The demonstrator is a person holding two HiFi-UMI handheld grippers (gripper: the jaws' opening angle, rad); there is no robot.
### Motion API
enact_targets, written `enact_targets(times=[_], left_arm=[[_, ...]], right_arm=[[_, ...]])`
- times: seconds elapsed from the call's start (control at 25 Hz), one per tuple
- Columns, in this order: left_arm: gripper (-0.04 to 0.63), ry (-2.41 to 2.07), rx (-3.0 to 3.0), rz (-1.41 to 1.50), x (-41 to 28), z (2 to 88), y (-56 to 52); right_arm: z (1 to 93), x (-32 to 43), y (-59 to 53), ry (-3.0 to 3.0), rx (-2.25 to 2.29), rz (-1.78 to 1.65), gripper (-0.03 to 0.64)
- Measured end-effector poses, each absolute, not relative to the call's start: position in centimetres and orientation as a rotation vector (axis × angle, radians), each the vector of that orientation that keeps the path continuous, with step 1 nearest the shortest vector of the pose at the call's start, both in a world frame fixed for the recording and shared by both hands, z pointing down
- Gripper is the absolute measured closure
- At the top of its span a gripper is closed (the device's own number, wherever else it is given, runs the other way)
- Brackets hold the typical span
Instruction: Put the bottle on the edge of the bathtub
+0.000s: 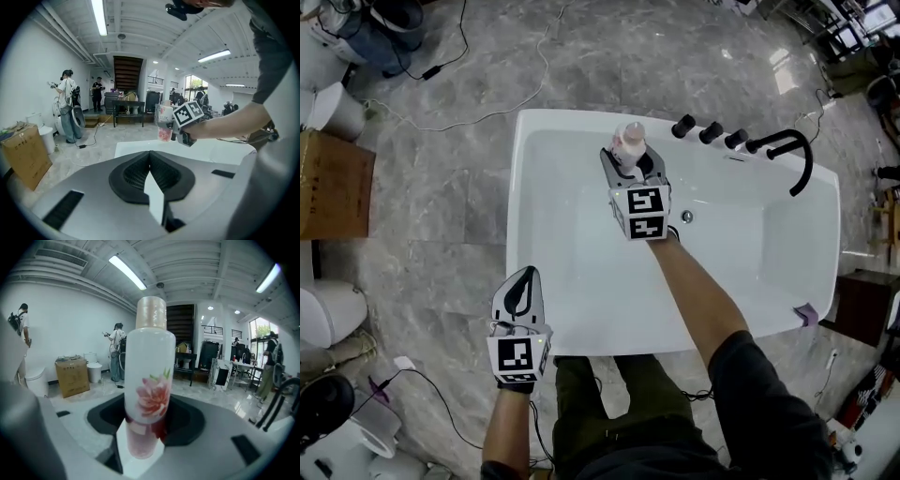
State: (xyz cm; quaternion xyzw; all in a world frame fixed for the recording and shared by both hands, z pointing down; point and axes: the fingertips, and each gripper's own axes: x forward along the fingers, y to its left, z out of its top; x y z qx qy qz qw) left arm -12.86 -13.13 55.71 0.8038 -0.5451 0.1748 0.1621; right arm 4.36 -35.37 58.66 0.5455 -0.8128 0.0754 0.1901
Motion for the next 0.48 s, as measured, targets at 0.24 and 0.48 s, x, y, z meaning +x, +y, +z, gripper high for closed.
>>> enact_targets(times=[0.24, 0.48], left_arm=[[0.592, -1.568, 2.282, 0.494, -13.6, 58.2, -14.6], [0.592, -1.560, 2.252, 0.506, -14.3, 60.8, -13.5]], right_arm=[[60.7, 3.9, -39.2, -2.292, 1.536, 0.173, 0.380], [62.7, 3.3, -42.2, -2.295, 1.534, 0.134, 0.380]])
